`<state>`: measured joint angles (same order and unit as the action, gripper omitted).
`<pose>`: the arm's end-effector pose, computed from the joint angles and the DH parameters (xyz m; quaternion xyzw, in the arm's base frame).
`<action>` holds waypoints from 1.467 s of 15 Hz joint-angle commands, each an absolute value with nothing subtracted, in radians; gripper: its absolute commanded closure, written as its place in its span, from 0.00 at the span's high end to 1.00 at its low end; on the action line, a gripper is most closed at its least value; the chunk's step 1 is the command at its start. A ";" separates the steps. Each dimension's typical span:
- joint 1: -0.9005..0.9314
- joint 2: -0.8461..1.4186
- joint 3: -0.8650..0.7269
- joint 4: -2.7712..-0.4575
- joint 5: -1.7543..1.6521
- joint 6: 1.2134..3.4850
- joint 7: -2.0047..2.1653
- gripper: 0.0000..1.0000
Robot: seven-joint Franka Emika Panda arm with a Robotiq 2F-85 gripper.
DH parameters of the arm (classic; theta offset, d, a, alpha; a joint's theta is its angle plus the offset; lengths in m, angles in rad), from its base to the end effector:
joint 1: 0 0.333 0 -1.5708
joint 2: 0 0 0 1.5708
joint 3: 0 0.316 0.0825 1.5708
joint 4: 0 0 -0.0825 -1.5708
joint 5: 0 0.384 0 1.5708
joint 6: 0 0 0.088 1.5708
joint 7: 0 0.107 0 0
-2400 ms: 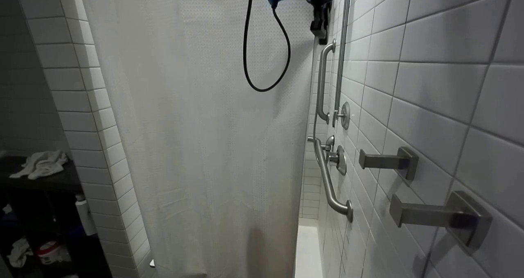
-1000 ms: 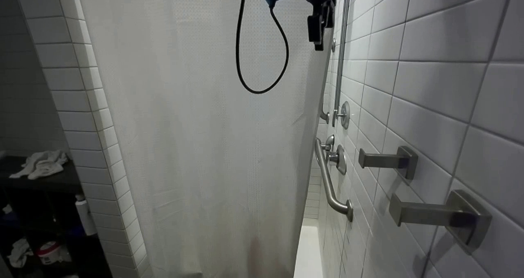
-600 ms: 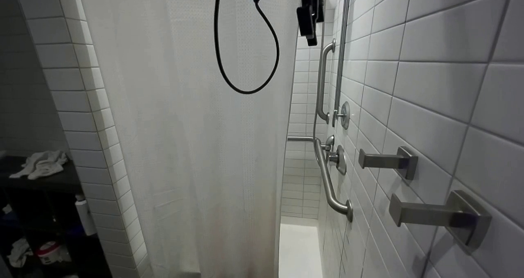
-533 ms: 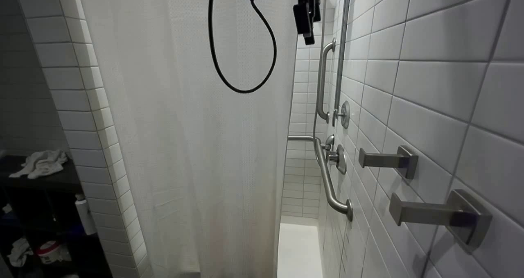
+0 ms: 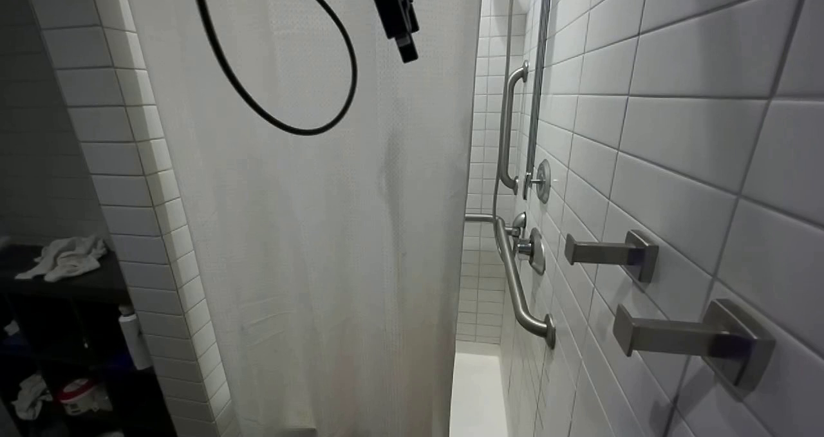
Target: Pull the shower curtain closed
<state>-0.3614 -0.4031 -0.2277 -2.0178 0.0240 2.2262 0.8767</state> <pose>0.3841 -0.2826 0.6788 -0.7028 0.6446 -0.2845 0.0980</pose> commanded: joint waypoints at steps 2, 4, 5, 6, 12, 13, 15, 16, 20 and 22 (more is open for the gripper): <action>-0.313 -0.561 -0.158 -2.123 0.026 2.054 0.767 1.00; -0.288 -0.587 -0.128 -2.138 0.042 1.996 0.741 1.00; -0.274 -0.600 -0.114 -2.147 0.053 1.974 0.732 1.00; -0.262 -0.612 -0.103 -2.154 0.064 1.965 0.728 1.00; -0.244 -0.608 -0.062 -2.154 0.082 1.974 0.738 1.00; -0.245 -0.608 -0.061 -2.154 0.082 1.974 0.738 1.00; -0.248 -0.607 -0.062 -2.154 0.082 1.974 0.738 1.00; -0.249 -0.607 -0.065 -2.154 0.082 1.974 0.737 1.00; -0.249 -0.607 -0.066 -2.154 0.082 1.974 0.737 1.00; -0.249 -0.607 -0.066 -2.154 0.082 1.974 0.737 1.00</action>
<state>-0.2375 -0.6088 -0.0739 -2.1569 0.0749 1.9768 0.7431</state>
